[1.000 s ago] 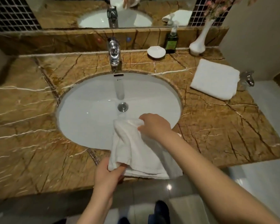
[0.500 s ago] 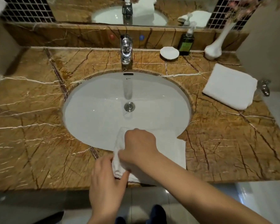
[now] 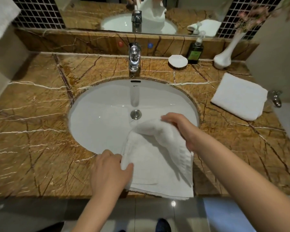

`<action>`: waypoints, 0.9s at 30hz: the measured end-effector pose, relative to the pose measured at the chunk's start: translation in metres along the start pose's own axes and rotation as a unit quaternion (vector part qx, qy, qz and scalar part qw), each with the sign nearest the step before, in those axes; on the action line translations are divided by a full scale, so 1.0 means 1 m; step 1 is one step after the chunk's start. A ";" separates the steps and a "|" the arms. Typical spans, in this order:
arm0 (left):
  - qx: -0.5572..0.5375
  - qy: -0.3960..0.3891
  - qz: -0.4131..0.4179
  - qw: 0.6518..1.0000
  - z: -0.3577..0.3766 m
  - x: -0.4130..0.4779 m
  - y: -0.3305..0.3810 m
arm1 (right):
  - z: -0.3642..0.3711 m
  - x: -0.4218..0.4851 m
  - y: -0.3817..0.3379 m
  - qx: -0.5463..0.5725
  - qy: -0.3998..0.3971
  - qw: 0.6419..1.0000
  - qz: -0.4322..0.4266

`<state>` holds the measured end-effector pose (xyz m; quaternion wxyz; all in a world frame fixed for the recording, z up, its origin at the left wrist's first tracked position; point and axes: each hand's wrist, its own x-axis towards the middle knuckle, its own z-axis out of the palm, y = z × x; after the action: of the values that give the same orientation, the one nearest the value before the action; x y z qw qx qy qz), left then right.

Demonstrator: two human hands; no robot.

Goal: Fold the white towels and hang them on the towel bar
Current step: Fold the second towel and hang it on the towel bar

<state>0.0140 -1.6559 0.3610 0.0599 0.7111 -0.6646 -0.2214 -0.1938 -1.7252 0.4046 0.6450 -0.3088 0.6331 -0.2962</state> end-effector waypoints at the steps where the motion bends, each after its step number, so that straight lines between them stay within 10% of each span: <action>1: -0.038 -0.002 0.008 0.999 0.000 0.002 0.001 | -0.006 -0.002 -0.001 -0.042 -0.010 0.999 0.003; 9: -0.166 -0.047 -0.023 0.985 -0.011 0.044 -0.038 | -0.059 -0.016 0.000 -0.169 -0.037 0.976 0.134; 14: 0.111 -0.112 -0.050 0.986 -0.045 0.080 -0.053 | -0.086 -0.022 0.011 -0.143 -0.046 0.970 0.189; 17: 0.256 -0.020 -0.003 0.967 -0.047 0.075 -0.045 | -0.099 -0.023 0.019 -0.231 -0.013 0.952 0.200; 20: 0.225 0.087 0.152 0.958 -0.021 0.050 -0.024 | -0.091 -0.016 0.036 -0.432 0.028 0.889 0.148; 24: 0.080 0.020 0.291 0.953 0.030 0.008 -0.006 | -0.068 -0.016 0.060 -0.607 0.163 0.776 0.047; 27: 0.147 -0.016 0.284 0.947 0.055 -0.010 -0.008 | -0.038 -0.025 0.080 -0.638 0.277 0.693 -0.189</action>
<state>-0.0006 -1.6341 0.3109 0.0048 0.4905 -0.8649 -0.1065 -0.2329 -1.6557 0.3580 0.0188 -0.6633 0.7480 -0.0088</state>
